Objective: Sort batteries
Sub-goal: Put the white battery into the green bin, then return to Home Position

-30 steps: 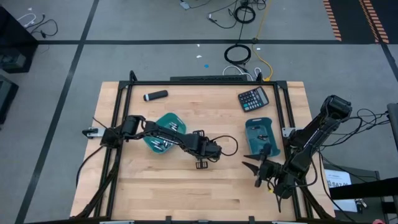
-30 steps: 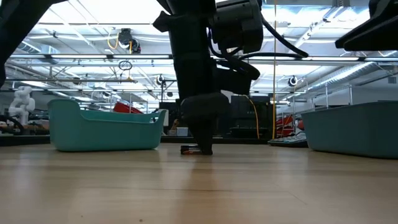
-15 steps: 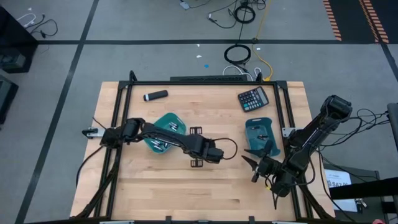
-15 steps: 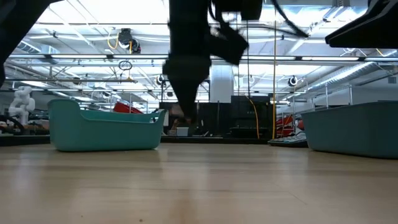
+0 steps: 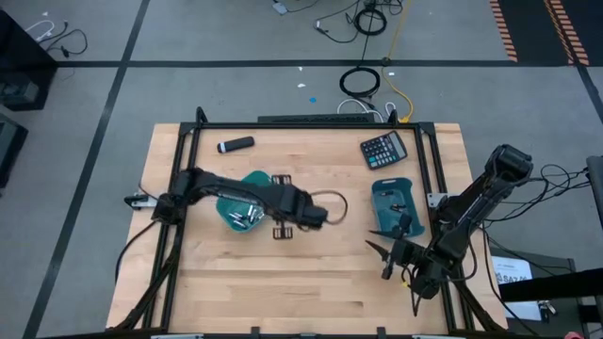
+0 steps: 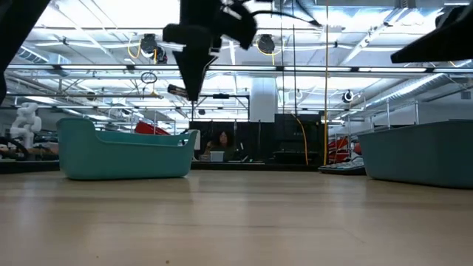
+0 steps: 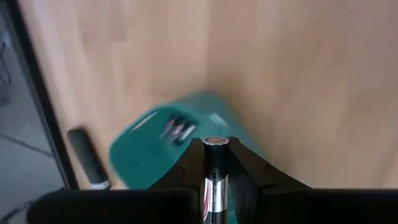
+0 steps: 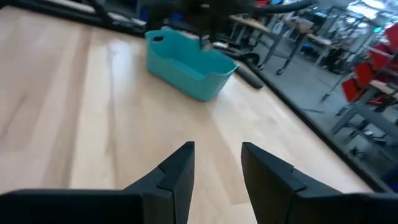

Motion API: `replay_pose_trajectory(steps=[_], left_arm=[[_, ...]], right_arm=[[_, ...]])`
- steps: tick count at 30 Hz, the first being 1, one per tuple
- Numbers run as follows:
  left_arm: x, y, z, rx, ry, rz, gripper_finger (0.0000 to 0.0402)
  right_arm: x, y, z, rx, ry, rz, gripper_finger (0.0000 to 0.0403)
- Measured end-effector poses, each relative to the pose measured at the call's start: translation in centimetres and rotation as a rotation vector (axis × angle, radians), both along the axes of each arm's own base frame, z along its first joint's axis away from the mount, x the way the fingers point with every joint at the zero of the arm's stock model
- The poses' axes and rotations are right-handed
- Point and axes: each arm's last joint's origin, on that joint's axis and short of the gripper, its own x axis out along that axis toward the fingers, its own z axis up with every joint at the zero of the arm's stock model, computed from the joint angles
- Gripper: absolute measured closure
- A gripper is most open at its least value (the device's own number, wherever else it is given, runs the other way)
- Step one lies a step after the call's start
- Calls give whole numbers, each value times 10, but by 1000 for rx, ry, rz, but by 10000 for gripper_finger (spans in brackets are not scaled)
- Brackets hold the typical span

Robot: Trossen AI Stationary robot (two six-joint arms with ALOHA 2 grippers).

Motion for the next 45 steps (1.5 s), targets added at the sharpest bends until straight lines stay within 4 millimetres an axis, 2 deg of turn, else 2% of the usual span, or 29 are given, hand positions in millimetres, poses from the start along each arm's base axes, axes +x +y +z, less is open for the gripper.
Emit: replay_pose_trajectory(steps=[4,7,11,15,18,23,28,32,34,38,41,45], left_arm=[[-32,26,1,7,64,62,348],[-58,41,-8,14,117,107,331],[-78,50,-18,42,35,161,314],[-84,47,-19,33,-44,154,281],[-83,45,-12,26,-132,151,258],[-81,44,-4,15,-251,219,242],[-80,41,-5,14,-298,335,240],[-78,18,2,137,-414,237,240],[-76,1,12,180,-527,145,240],[-75,-26,32,142,-733,-32,240],[-82,-30,47,80,-854,-118,240],[-97,-28,55,0,-963,-227,240]], right_arm=[[-3,3,0,31,-24,5,280],[-5,5,0,42,-37,5,280],[-5,4,0,32,-51,-10,280],[-1,0,1,11,-72,-50,280],[3,-4,1,12,-69,-73,280],[9,-8,5,59,-49,-74,280],[15,-2,36,80,-68,-42,280],[12,-6,76,53,-100,-20,280],[3,-17,93,51,-124,-36,280],[-21,-51,118,140,-174,-66,281],[-34,-70,126,200,-206,-69,288],[-40,-78,129,188,-221,-59,307]])
